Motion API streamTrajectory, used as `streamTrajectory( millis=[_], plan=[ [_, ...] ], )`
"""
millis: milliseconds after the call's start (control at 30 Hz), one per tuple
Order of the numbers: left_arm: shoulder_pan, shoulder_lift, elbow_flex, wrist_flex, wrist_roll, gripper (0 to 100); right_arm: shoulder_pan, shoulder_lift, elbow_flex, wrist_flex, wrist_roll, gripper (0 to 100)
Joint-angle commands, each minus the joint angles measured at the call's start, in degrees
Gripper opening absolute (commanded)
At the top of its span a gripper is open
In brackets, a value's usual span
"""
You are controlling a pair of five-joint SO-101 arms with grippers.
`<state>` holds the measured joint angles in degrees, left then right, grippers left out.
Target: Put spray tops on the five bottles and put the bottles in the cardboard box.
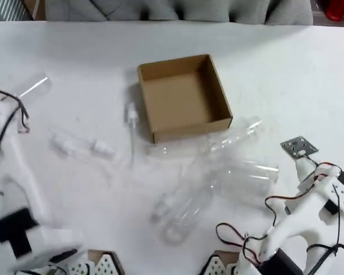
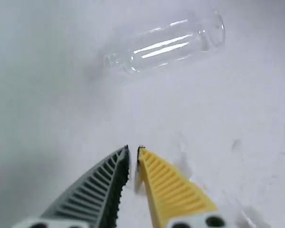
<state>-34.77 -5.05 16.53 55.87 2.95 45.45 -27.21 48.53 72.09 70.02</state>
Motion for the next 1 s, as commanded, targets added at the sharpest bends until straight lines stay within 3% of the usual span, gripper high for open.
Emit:
streamTrajectory(
  millis=[0, 200, 567, 767, 967],
  plan=[
    [-0.1, 9.9, -13.6, 0.2, 4.7, 5, 0.7, -1.6, -0.4, -0.7, -0.3, 1.6],
    [0.1, 22.5, -27.0, -0.7, 7.3, 5, 0.7, -2.1, 1.1, -0.7, -0.3, 1.6],
    [5.2, 46.3, -52.3, -10.3, 16.8, 4, 0.7, -2.2, 2.5, -0.4, -0.4, 1.6],
    [5.3, 60.4, -68.8, -9.8, 22.6, 4, 0.7, -2.2, 5.3, -0.6, -0.4, 1.6],
    [5.5, 72.7, -86.9, -2.7, 22.9, 5, 0.5, -2.2, 5.5, -0.6, -0.4, 1.6]
  ],
)
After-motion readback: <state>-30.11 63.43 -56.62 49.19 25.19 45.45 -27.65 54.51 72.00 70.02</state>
